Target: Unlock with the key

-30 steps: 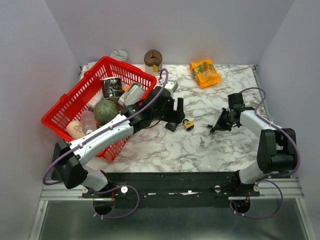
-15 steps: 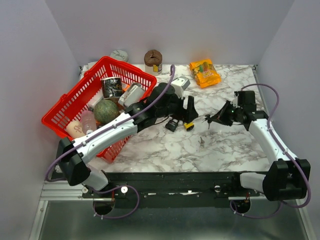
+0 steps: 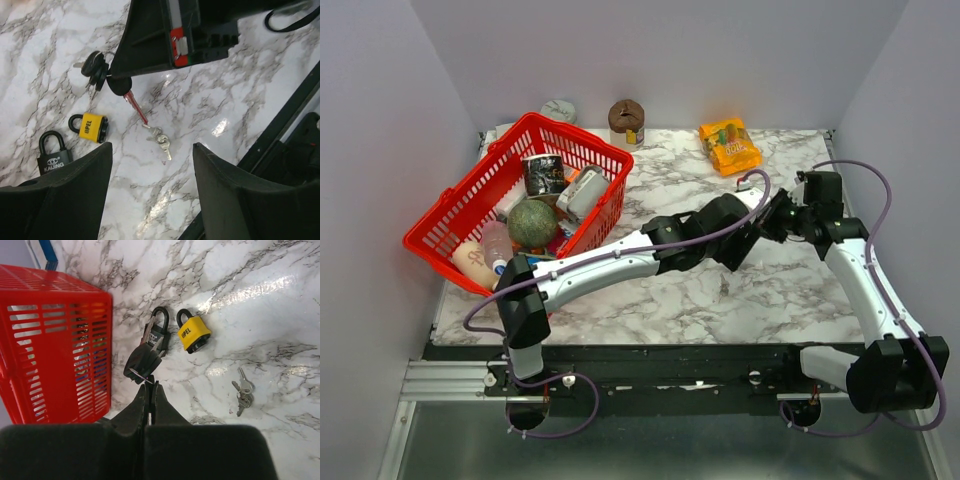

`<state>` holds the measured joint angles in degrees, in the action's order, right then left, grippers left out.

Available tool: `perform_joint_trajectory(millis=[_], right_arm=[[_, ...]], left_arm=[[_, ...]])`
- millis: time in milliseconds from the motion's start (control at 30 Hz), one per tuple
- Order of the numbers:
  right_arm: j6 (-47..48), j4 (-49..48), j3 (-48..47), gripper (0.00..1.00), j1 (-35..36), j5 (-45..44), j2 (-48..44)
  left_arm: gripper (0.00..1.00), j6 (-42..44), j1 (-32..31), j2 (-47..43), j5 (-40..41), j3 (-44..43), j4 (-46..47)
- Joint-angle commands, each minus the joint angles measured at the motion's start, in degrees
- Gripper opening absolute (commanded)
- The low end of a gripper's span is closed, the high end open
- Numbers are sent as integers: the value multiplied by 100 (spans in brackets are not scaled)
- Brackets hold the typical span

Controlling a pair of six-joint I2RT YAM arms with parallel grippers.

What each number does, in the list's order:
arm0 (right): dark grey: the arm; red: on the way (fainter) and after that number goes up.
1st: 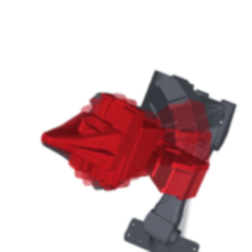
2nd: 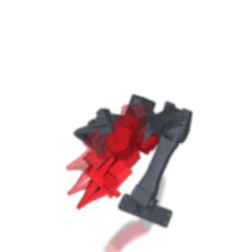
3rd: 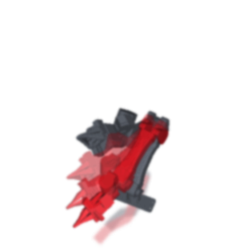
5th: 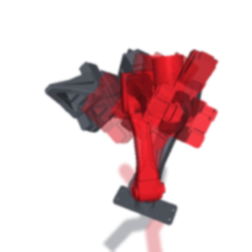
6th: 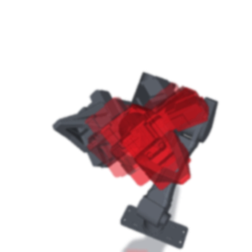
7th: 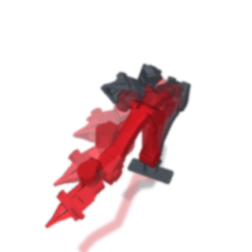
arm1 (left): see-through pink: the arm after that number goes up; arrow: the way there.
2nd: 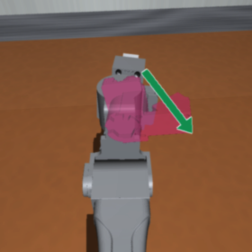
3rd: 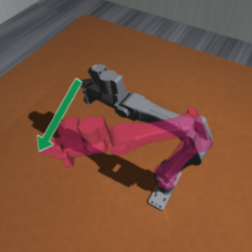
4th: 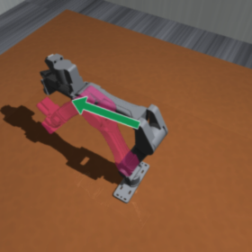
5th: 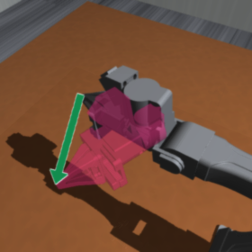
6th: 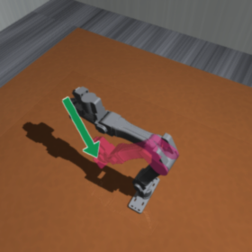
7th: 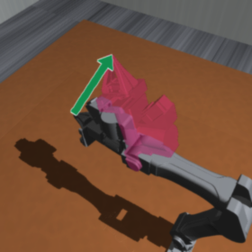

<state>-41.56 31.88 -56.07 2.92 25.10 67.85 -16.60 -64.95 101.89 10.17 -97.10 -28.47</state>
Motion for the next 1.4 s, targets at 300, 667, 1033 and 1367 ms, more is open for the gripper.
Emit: perform_joint_trajectory(millis=[300, 667, 1033, 1367], right_arm=[[-177, 214, -158, 1, 7, 320, -255], [-256, 205, -123, 1, 16, 276, -273], [-265, 143, -53, 1, 16, 311, -246], [-291, -32, 105, 20, 16, 425, -202]], left_arm=[[62, 263, -53, 613, 653, -503, -239], [47, 359, -53, 1087, 617, -845, -335], [10, 333, -62, 1272, 881, -1039, -502], [0, 579, -27, 974, 363, -522, -221]])
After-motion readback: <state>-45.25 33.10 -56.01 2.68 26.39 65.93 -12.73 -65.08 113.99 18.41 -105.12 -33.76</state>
